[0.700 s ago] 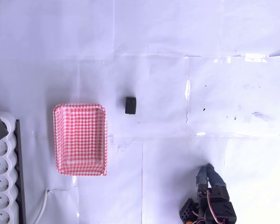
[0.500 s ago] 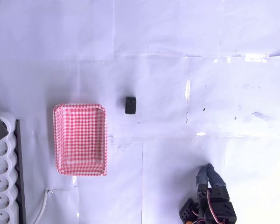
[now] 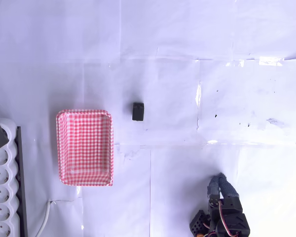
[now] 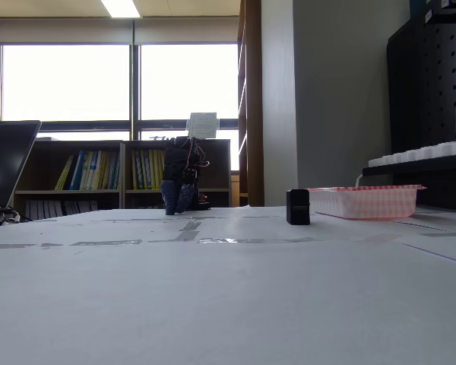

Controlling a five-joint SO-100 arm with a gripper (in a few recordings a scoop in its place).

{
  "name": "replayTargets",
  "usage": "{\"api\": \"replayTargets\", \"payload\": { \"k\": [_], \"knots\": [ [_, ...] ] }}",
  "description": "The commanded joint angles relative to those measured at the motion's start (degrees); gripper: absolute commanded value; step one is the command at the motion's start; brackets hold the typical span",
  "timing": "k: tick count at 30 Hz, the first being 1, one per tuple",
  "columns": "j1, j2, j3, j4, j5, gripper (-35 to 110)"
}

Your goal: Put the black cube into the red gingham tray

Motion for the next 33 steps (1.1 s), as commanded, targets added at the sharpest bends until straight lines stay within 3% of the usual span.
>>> {"api": "replayTargets", "payload": {
  "k": [1, 27, 30, 33],
  "knots": [
    [-0.7, -0.4, 0.5, 3.6, 1.1, 0],
    [-2.2, -0.5, 0.5, 3.2, 1.1, 5],
    [-5.8, 7.4, 0.5, -10.5, 14.6, 5],
    [-11.2, 17.6, 0.9, -28.7, 10.8, 6]
  ]
}}
